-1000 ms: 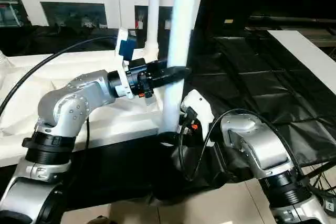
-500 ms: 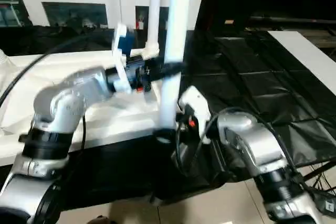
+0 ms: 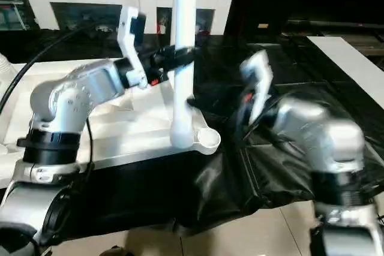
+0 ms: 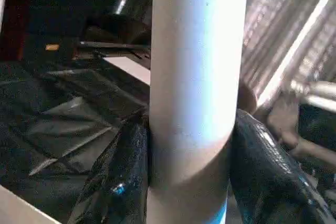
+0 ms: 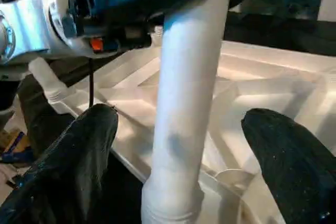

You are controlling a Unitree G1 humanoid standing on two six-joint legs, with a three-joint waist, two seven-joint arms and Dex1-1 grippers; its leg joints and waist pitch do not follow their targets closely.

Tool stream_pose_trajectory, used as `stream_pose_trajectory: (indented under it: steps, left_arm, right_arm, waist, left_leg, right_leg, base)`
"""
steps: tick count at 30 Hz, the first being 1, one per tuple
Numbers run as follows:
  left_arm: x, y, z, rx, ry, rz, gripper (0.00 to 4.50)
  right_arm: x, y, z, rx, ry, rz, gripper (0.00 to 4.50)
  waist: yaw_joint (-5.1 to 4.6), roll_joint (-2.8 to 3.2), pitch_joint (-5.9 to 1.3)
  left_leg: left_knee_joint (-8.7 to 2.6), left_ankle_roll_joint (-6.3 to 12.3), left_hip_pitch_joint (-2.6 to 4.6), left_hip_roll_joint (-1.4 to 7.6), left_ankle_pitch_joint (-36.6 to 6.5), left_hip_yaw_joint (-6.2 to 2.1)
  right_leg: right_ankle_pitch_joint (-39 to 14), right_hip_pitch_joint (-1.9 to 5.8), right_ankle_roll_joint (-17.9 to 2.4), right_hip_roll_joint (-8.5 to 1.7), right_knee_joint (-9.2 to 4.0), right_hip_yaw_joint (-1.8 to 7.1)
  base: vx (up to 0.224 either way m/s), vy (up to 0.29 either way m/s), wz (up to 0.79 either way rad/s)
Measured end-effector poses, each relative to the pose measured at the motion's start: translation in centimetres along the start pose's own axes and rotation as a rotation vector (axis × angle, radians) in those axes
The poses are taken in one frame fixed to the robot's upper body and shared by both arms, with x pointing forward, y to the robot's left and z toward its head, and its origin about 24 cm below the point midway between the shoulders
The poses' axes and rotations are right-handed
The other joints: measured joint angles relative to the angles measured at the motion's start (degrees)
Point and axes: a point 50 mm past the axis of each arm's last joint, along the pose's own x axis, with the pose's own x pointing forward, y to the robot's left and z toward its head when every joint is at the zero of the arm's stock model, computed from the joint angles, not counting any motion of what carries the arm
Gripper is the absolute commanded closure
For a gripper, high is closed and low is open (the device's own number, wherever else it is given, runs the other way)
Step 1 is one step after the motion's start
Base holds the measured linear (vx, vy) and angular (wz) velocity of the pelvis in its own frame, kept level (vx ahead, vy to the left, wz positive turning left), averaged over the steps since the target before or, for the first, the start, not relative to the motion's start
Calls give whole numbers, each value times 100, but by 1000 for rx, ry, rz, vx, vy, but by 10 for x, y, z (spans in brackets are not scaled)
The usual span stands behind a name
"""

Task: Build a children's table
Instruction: Move to table

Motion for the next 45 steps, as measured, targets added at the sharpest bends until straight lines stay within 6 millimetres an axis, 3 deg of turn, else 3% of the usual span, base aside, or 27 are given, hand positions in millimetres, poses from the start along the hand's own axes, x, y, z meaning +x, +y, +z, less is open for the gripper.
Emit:
stream_pose_trajectory:
  steps: [8, 15, 21, 45]
  left_arm:
    - [1, 4, 8, -46, -21, 48, 269]
    - [4, 1, 7, -63, -10, 63, 269]
    - [6, 0, 5, -37, 8, 72, 269]
    - [8, -6, 4, 79, 36, 32, 269]
  right_arm:
    - [6, -3, -7, 51, 42, -29, 33]
    - [40, -1, -12, 116, 49, -68, 33]
    - [55, 0, -16, 134, 56, -112, 33]
    - [57, 4, -26, 190, 141, -87, 235]
  waist:
    - [-13, -42, 22]
    - [1, -51, 24]
    - [13, -53, 25]
    - [-12, -55, 26]
  left_leg:
    - [2, 3, -2, 0, 2, 0]
    - [2, 1, -8, 2, 3, 0]
    - [2, -4, -9, 1, 5, 0]
    - [0, -14, -7, 2, 11, -1]
  right_leg:
    - [4, -2, 2, 0, 0, 0]
    - [7, -4, 0, 0, -2, -3]
    - [10, -3, 2, 0, -5, -3]
    - [16, -4, 10, 0, -5, -2]
  base:
    - [0, 0, 0]
    - [0, 0, 0]
    - [0, 0, 0]
    - [0, 0, 0]
